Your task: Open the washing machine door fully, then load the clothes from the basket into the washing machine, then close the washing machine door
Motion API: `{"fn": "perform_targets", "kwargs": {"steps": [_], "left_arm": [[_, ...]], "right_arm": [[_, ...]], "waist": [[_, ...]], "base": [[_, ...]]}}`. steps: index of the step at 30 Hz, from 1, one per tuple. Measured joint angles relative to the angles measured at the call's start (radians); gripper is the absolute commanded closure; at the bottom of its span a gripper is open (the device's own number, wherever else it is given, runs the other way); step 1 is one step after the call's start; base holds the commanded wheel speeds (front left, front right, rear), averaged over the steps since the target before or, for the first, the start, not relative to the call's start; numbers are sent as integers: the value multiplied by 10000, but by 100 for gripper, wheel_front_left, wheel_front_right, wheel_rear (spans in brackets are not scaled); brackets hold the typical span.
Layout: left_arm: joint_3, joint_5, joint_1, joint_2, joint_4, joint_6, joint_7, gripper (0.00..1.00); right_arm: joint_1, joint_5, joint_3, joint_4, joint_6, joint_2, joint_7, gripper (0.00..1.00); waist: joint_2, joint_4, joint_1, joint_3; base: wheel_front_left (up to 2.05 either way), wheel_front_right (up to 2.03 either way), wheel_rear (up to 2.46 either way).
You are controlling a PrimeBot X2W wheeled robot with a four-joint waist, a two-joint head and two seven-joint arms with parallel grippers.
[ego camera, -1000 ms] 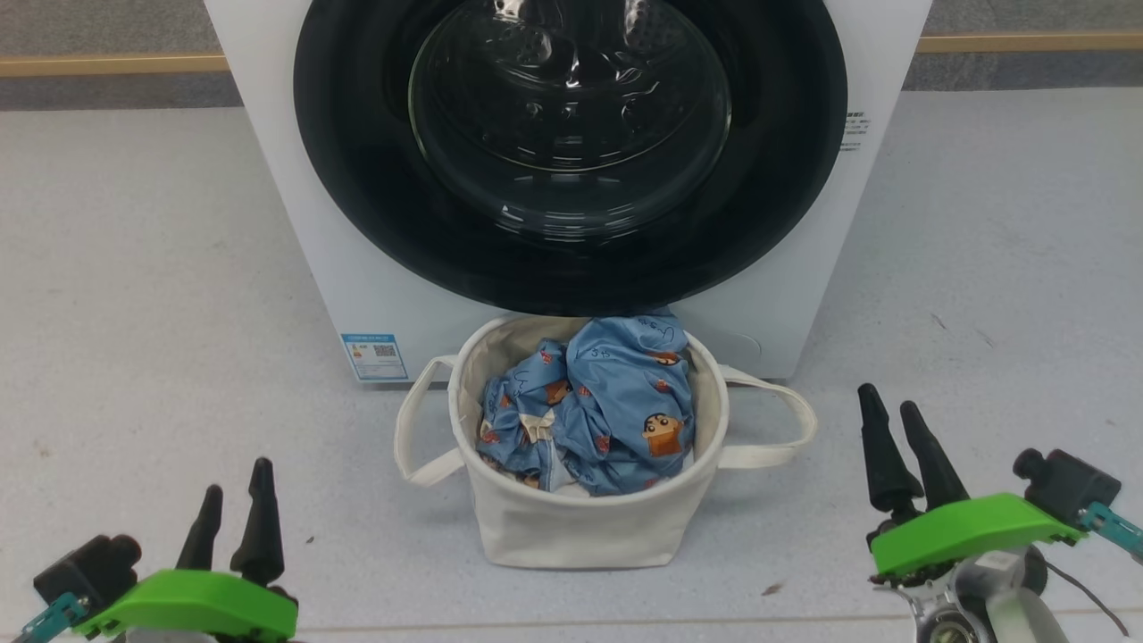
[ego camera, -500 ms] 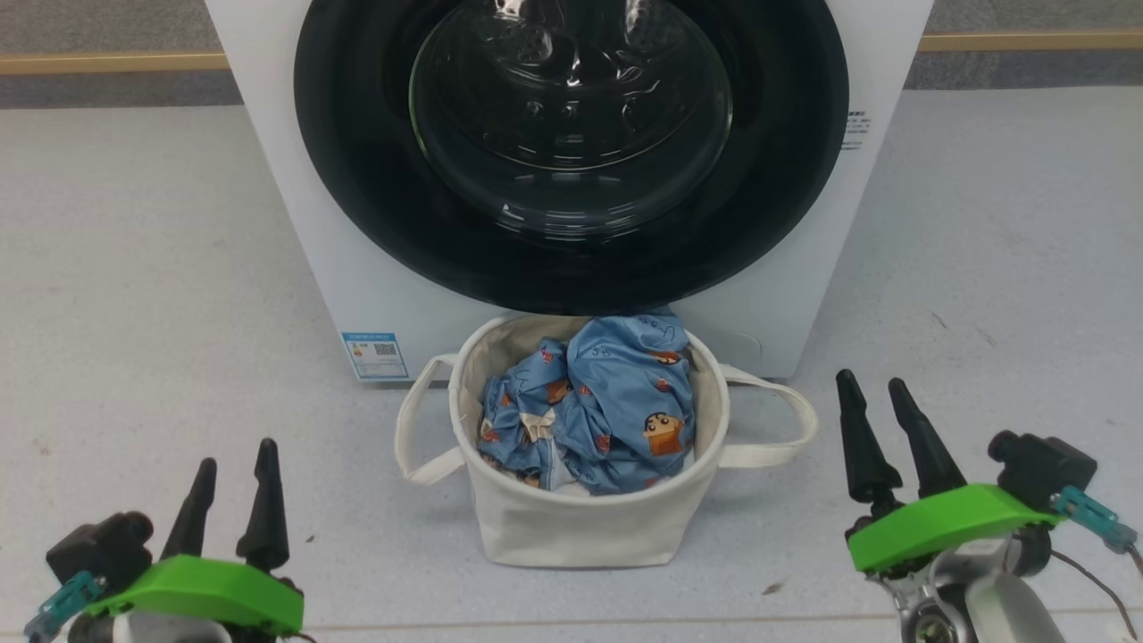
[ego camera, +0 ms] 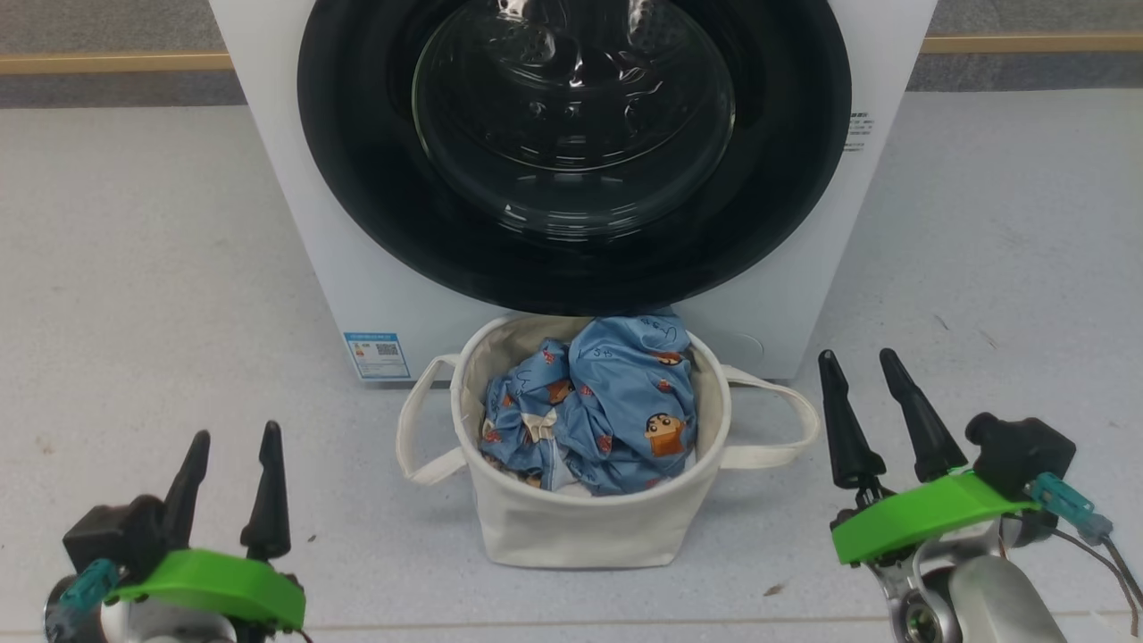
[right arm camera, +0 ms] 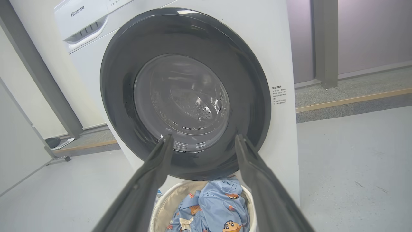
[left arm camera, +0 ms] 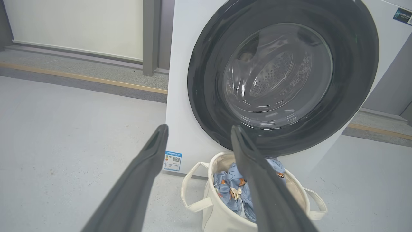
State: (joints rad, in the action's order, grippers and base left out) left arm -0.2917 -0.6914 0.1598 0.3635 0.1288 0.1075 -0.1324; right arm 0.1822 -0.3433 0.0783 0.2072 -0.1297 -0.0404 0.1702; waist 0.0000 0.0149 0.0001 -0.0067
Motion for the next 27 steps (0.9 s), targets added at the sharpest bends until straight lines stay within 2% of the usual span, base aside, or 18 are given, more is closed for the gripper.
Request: {"fn": "perform_targets", "kwargs": {"steps": [15,27], "left_arm": [[-412,1049,491,412,-274,370,-295,0],[-784,1747,665,723,-385,608,-541,0]], "right_arm": [[250,1733,297,-196,0,-25,447,0],[401,2654,355,-311,-2,-36,706,0]], "waist": [[0,-27,0,0],[0,-13,0,-46]], "base": [[0,0,0],[0,0,0]]}}
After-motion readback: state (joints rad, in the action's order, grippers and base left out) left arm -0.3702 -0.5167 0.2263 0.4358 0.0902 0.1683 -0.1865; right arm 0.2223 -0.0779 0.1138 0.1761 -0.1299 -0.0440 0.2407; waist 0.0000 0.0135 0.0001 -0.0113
